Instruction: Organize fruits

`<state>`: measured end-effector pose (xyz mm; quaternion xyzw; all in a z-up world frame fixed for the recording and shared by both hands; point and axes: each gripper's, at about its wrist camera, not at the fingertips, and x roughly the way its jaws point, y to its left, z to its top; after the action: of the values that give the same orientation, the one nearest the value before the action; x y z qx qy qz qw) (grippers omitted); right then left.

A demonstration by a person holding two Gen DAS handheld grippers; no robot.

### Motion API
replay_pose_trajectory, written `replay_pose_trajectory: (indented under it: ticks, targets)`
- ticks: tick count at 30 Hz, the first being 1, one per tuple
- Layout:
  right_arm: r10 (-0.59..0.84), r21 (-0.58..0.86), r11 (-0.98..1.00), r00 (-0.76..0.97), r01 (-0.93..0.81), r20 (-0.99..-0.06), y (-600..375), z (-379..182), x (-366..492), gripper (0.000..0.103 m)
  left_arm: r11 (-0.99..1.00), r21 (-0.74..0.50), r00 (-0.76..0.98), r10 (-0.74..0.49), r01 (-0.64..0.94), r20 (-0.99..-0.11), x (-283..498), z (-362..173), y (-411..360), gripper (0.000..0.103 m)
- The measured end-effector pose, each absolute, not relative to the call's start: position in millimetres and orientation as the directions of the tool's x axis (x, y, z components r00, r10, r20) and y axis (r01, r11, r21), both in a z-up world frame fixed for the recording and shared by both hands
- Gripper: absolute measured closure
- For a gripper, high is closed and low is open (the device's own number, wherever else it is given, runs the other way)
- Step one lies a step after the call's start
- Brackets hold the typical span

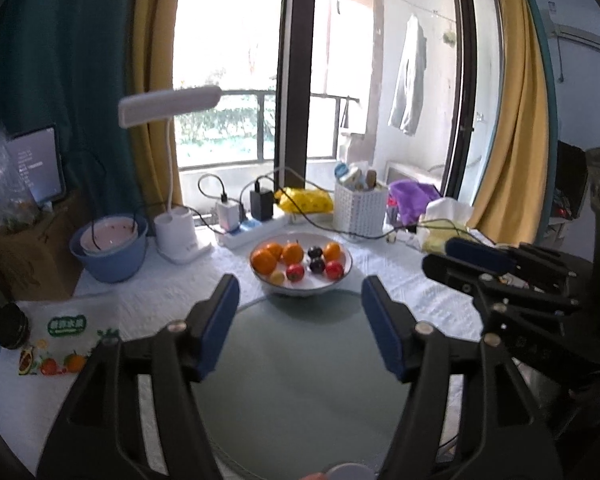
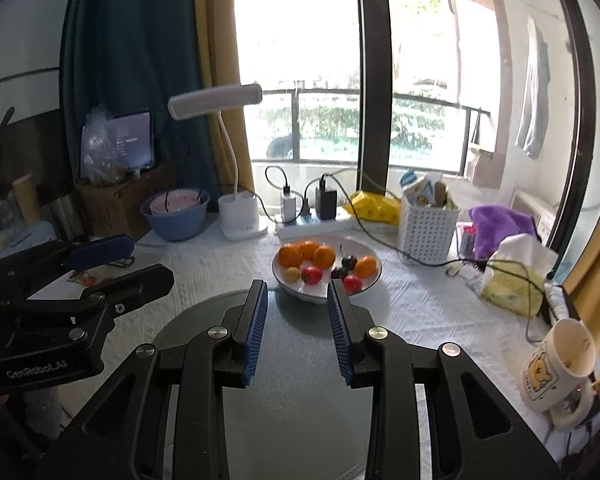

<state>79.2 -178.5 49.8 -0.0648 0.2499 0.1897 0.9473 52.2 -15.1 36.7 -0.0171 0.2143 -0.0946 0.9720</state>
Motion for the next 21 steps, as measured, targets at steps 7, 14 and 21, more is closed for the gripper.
replay_pose_trajectory:
  ticks: [7, 14, 21]
  targets:
    - [0.333, -0.034, 0.921, 0.831, -0.388, -0.446, -188, 72, 59, 0.056, 0.984, -0.07, 0.93, -0.176, 0.162, -0.322, 26, 62, -14, 0.017]
    - [0.331, -0.063, 0.921, 0.856, -0.385, -0.397, -190, 91, 40, 0.044, 0.989, -0.069, 0.956, -0.147, 0.133, -0.254, 6, 81, -10, 0.012]
    - [0.336, -0.077, 0.92, 0.875, -0.384, -0.347, -192, 109, 22, 0.04, 0.992, -0.059, 0.967, -0.123, 0.112, -0.225, -7, 94, -9, 0.011]
